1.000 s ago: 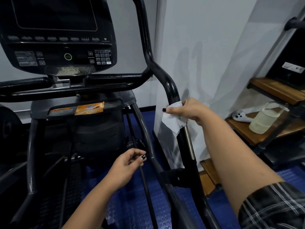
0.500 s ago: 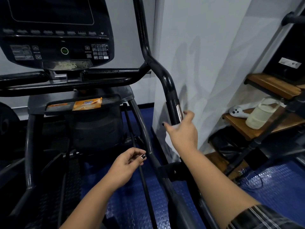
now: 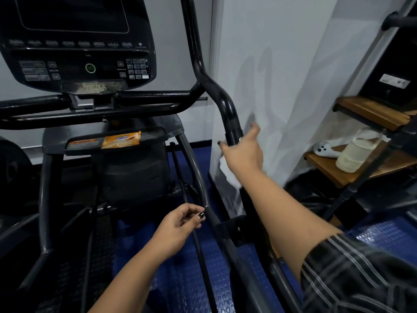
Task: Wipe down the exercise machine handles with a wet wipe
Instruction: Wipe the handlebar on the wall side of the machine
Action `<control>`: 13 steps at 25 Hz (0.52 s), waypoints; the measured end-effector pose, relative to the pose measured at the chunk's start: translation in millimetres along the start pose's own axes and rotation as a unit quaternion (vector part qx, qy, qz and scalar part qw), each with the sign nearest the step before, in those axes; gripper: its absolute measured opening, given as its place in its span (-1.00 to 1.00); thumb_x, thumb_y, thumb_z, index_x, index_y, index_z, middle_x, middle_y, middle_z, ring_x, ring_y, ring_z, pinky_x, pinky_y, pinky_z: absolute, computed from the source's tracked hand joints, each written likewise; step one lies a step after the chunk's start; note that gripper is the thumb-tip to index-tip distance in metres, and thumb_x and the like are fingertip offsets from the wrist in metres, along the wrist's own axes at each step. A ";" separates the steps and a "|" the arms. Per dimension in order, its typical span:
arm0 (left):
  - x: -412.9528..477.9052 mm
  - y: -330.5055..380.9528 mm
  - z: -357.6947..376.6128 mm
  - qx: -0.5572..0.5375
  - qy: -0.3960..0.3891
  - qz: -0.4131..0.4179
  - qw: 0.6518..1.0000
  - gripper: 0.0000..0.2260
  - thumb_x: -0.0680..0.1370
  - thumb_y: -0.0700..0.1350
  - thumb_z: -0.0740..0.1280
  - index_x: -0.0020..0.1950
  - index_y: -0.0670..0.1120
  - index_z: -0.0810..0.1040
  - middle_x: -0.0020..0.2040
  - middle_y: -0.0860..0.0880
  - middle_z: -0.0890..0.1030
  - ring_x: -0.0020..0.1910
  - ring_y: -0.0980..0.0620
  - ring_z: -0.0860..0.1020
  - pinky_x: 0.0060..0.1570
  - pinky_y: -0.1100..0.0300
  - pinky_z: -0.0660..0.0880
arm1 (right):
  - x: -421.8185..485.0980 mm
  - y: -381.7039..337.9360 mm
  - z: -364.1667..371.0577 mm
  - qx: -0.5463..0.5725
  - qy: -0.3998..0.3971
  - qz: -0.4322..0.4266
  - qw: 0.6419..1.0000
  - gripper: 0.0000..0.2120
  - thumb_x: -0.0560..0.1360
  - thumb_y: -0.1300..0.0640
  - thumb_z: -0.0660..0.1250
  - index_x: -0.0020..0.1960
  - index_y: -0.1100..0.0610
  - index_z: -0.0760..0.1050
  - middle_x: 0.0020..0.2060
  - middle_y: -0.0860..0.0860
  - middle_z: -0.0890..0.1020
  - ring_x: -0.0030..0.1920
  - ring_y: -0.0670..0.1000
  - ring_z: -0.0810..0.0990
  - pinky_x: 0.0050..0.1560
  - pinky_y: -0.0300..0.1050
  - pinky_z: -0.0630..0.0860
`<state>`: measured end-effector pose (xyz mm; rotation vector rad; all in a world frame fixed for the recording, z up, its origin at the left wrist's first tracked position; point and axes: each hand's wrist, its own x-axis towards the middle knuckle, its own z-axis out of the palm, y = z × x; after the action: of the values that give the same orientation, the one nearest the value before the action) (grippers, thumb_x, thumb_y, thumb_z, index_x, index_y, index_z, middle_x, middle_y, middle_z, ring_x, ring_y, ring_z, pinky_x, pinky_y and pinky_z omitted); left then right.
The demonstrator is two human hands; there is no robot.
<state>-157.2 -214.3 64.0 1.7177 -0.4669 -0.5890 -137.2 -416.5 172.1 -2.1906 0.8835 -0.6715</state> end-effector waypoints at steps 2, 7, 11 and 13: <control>-4.6 -2.9 -1.9 -0.002 0.005 -0.001 1.000 -0.86 0.61 -0.18 0.30 0.10 0.01 0.60 -0.01 -0.05 0.70 -0.03 0.03 0.66 -0.09 0.30 0.51 | 15.9 -18.6 -2.4 0.027 -0.004 -0.014 1.000 -0.16 0.45 -0.08 0.44 0.52 0.09 0.01 -0.02 -0.03 0.57 0.07 0.16 0.61 -0.09 -0.09 0.42; -15.4 -9.6 0.5 -0.031 0.032 0.004 0.999 -0.85 0.61 -0.22 0.29 0.09 -0.04 0.60 -0.02 -0.09 0.69 -0.05 0.06 0.66 -0.08 0.30 0.54 | 5.8 -5.4 -16.1 0.131 -0.103 -0.127 0.978 -0.08 0.45 -0.15 0.44 0.56 -0.03 -0.09 0.15 -0.09 0.42 0.24 0.02 0.45 0.21 -0.10 0.37; -14.9 -13.4 5.1 -0.032 0.030 0.011 0.999 -0.84 0.61 -0.25 0.29 0.07 -0.04 0.60 -0.03 -0.11 0.68 -0.05 0.03 0.66 -0.03 0.27 0.55 | -33.9 48.9 -13.3 0.107 -0.121 -0.153 0.975 -0.06 0.47 0.14 0.34 0.55 -0.16 -0.26 0.57 -0.02 0.10 0.49 -0.07 0.18 0.31 -0.09 0.27; -13.1 -16.9 8.4 -0.023 0.022 0.010 0.999 -0.84 0.61 -0.25 0.30 0.08 -0.03 0.60 -0.04 -0.10 0.69 -0.02 -0.02 0.66 0.06 0.15 0.57 | -49.2 73.2 -17.4 0.105 -0.162 -0.121 0.974 -0.02 0.43 0.29 0.28 0.54 -0.22 -0.29 0.56 0.01 0.13 0.47 -0.09 0.19 0.27 -0.24 0.25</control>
<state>-172.7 -209.3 47.9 1.6765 -0.4347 -0.5433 -209.1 -426.6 119.0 -2.1492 0.3652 -0.4737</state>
